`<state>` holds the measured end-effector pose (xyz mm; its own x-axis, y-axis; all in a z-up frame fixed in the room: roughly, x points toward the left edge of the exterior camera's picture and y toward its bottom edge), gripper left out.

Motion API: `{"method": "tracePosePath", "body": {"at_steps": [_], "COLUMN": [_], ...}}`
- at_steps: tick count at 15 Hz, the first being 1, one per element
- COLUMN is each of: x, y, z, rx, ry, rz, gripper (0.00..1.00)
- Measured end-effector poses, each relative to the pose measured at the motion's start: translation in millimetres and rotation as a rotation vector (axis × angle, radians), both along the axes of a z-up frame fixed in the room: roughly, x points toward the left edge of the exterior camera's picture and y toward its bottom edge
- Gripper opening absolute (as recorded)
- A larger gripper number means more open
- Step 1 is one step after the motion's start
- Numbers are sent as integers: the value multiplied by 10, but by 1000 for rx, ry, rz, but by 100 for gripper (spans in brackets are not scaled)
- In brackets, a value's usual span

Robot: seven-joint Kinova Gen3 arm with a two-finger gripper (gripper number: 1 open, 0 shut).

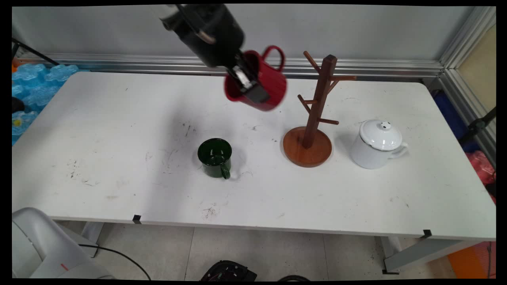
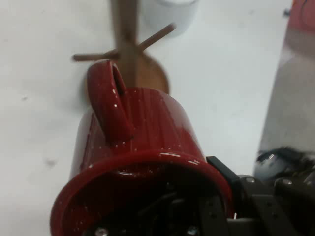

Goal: Place the picked object on the table

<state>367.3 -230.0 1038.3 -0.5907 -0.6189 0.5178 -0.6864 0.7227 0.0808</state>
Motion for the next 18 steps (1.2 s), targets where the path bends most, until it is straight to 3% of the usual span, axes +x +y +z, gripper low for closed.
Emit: {"method": "tracePosePath", "body": {"at_steps": [5,9,13,18], "x": [383,537,587,551], "y": [-307,-597,-895,-1185], "z": [-48,-271,-649,-1144], "rx": [-15,-1,40,109], "ry": [-124,-222,-321,-414], "rz": [-56,-123,-162,-157], "gripper": [0,0,0,0]}}
